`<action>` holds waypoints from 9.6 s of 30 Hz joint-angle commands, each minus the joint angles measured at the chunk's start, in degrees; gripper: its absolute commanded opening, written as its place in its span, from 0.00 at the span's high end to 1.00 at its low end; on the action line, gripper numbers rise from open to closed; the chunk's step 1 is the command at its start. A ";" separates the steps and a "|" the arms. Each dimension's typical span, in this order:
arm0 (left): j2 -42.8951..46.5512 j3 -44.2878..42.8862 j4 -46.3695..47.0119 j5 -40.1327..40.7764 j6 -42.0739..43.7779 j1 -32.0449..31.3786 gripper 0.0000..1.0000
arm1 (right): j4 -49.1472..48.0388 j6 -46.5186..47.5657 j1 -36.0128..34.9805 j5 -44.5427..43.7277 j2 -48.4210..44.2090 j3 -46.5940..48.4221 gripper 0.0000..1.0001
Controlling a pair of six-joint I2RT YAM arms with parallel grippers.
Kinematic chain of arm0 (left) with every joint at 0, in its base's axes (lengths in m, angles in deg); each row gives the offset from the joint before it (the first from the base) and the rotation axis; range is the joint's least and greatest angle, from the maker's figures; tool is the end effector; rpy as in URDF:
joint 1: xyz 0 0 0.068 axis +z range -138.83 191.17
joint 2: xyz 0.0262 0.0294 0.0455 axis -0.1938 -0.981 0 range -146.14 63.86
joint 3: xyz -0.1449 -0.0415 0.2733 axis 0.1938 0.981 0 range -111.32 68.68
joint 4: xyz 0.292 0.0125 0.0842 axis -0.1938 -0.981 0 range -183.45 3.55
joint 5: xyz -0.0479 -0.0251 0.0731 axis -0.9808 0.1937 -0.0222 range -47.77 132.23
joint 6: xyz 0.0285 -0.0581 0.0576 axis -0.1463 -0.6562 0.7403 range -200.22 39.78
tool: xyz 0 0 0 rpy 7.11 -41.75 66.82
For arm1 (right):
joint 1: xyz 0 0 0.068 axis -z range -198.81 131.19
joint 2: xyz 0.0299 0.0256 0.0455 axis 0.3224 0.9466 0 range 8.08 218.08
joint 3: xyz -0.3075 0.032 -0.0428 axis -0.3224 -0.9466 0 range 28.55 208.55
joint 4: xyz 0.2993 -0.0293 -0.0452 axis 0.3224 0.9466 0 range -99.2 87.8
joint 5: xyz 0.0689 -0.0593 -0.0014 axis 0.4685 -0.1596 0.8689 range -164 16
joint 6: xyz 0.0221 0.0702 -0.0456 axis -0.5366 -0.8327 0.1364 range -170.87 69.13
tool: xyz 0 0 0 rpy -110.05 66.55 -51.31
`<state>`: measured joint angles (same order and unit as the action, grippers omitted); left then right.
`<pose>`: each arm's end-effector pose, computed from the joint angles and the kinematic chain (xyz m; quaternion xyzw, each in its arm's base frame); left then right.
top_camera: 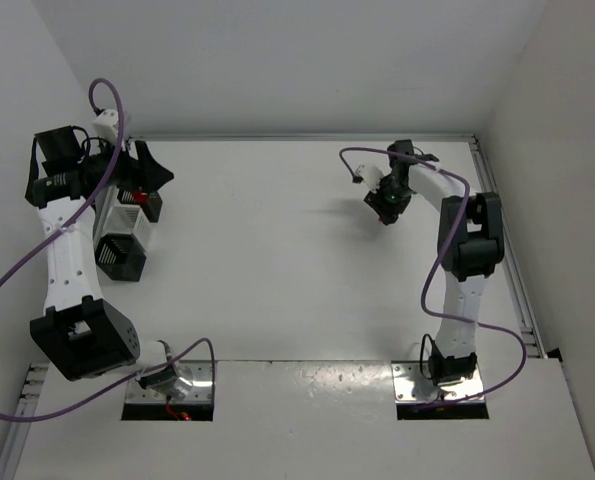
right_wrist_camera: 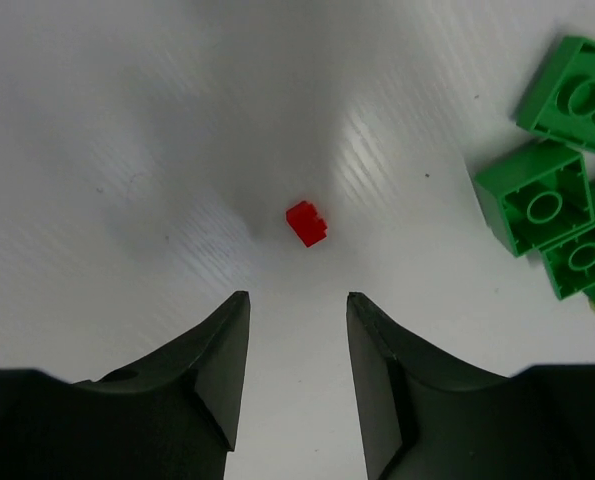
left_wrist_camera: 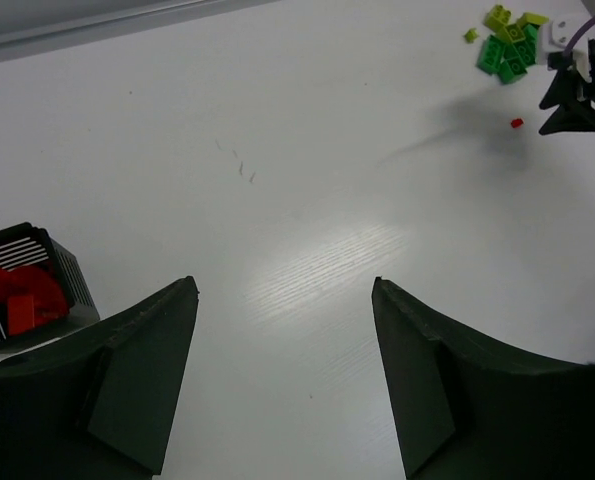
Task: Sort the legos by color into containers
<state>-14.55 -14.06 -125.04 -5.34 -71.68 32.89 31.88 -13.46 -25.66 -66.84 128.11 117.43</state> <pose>0.3437 0.0761 0.4227 0.0945 0.8253 -0.2325 0.5059 0.4928 0.0687 0.1356 -0.3804 0.9098 0.0189 0.1650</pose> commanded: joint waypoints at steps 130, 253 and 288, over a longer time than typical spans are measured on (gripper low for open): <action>10.74 27.02 11.78 -14.30 27.32 -47.99 0.64 | 28.55 -19.11 -26.99 79.23 -0.23 9.83 0.99; 10.91 5.83 8.79 -1.04 -8.10 -1.05 0.09 | -2.15 -30.90 8.25 -11.65 10.11 30.55 0.57; 10.91 8.12 9.32 0.64 -8.62 -4.93 0.05 | 2.43 -26.25 11.86 -4.08 22.53 36.63 0.62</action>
<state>-3.95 -5.86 -117.22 -4.89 -79.44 28.69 34.40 -40.23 -14.06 -71.28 149.62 152.40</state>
